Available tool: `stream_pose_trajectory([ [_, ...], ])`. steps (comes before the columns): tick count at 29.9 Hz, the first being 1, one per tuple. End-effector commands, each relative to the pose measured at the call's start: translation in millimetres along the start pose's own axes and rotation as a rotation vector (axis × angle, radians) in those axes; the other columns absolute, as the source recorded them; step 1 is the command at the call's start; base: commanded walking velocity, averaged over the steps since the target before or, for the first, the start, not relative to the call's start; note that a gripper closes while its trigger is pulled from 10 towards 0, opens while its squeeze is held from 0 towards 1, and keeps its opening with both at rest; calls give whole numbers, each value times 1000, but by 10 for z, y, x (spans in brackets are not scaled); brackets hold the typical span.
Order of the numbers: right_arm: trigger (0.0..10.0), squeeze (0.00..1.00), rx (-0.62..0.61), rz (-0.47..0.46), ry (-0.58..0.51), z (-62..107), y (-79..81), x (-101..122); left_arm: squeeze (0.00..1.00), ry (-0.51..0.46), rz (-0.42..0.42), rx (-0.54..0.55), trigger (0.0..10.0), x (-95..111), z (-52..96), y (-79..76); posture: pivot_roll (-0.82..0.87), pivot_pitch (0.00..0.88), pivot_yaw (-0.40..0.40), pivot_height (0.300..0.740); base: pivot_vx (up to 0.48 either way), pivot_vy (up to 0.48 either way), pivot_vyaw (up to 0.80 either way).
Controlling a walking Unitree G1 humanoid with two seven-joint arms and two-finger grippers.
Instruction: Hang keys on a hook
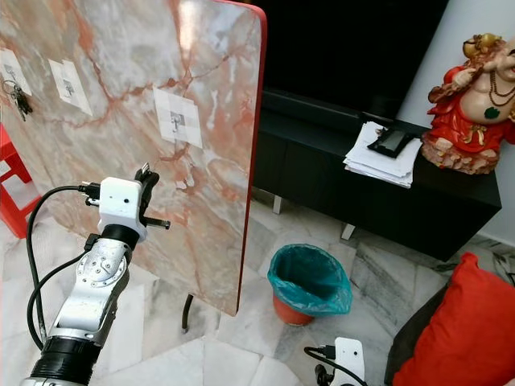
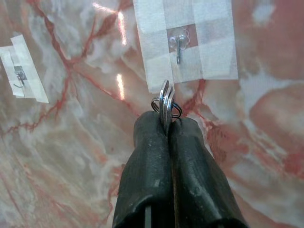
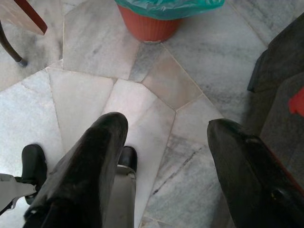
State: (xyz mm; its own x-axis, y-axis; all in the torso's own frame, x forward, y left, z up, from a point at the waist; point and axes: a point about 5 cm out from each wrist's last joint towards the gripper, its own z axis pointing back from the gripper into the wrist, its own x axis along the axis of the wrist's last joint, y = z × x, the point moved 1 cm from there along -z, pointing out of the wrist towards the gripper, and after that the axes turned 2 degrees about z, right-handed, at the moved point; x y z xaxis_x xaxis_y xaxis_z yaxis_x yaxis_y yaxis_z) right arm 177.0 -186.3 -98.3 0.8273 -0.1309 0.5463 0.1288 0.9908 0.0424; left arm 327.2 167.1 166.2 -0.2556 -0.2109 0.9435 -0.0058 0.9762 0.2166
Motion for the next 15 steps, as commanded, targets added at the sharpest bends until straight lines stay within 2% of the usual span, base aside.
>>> stream_pose_trajectory([
  [1,10000,0,-3,9,-11,0,-18,24,0,-29,15,14,10000,64,-40,8,38,0,-95,740,0,0,0],
  [11,10000,0,5,50,-5,5,-28,-1,0,-34,27,20,10000,70,-47,18,36,0,-94,740,0,0,0],
  [15,10000,0,4,57,-5,6,-30,-1,0,-33,29,20,10000,71,-54,18,35,0,-96,740,0,0,534],
])
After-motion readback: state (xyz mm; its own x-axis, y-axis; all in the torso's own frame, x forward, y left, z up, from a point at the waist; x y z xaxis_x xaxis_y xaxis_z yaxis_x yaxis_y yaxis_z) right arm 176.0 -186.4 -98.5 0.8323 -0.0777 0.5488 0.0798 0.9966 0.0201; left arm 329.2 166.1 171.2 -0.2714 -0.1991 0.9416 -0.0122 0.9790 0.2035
